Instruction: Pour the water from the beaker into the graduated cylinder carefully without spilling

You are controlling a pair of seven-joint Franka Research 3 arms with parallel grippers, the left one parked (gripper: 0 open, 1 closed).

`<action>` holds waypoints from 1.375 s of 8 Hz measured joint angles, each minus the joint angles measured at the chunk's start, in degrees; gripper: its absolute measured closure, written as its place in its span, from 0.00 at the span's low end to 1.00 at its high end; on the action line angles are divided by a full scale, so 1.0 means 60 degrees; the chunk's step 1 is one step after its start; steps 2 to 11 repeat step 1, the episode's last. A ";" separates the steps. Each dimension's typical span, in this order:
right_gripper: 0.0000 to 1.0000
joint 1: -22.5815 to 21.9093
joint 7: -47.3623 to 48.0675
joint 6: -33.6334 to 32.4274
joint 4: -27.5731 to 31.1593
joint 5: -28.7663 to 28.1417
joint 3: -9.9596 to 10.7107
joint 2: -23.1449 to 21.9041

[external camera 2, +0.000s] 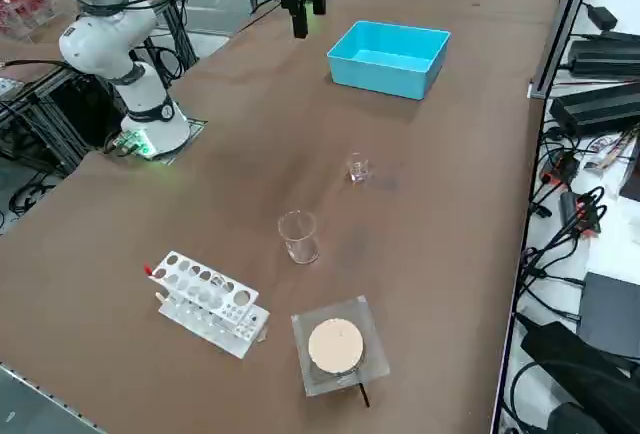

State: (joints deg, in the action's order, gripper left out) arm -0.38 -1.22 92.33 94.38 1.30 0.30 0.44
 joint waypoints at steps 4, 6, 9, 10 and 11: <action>0.00 0.0001 0.0000 0.0005 -0.0026 0.0000 0.0000 0.0005; 0.00 0.0001 0.0000 0.0005 -0.0026 0.0000 0.0000 0.0005; 0.00 0.0001 0.0000 0.0005 -0.0026 0.0000 0.0000 0.0005; 0.00 0.0001 0.0000 0.0005 -0.0026 0.0000 0.0000 0.0005; 0.00 0.0001 0.0000 0.0005 -0.0026 0.0000 0.0000 0.0005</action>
